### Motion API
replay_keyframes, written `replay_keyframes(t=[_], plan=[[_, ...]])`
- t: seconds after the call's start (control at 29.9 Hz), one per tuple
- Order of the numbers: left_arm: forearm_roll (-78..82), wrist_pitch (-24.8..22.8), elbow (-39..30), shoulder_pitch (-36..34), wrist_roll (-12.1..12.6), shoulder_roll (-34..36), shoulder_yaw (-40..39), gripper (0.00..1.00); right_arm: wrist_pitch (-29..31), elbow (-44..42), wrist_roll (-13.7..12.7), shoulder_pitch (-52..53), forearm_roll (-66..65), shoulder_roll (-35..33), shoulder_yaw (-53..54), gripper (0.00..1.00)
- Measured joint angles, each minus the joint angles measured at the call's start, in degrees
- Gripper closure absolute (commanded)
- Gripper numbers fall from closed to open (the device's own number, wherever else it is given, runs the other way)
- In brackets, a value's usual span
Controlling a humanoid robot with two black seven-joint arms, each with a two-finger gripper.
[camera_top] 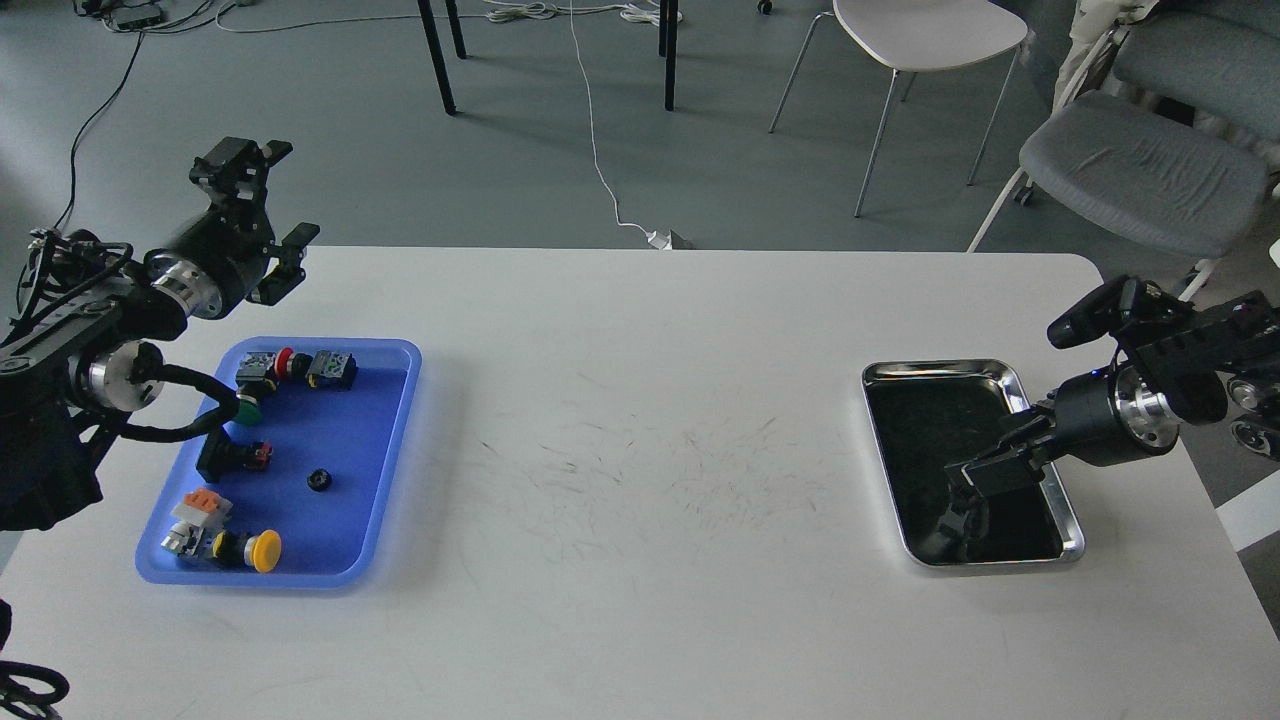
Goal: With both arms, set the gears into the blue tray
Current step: 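Reach the right gripper down into the metal tray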
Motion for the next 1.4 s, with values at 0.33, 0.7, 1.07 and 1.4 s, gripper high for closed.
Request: replay_keyframes(t=[0.33,0.7,1.07,1.4], plan=[[0.0,0.0,0.0,0.2,0.0,0.0,0.0,0.01,-0.3,-1.8,0.0,3.0,-0.3,3.3,-7.0,0.13],[0.0,0.0,0.0,0.3,-0.1,0.0,-0.1,0.01,-0.3,-4.5,0.0,2.9,-0.5,6.1,-8.5,0.27],[0.0,0.0,0.0,0.7,-0.1,-0.1,-0.1,0.01,-0.3,-4.9,0.0,2.0,-2.4,8.2,-10.0,0.31],[-0.1,0.0,0.1,1.0,-0.1,0.0,-0.2,0.01,-0.3,-5.1,0.0,1.8,-2.5,9.7,-10.4,0.44]])
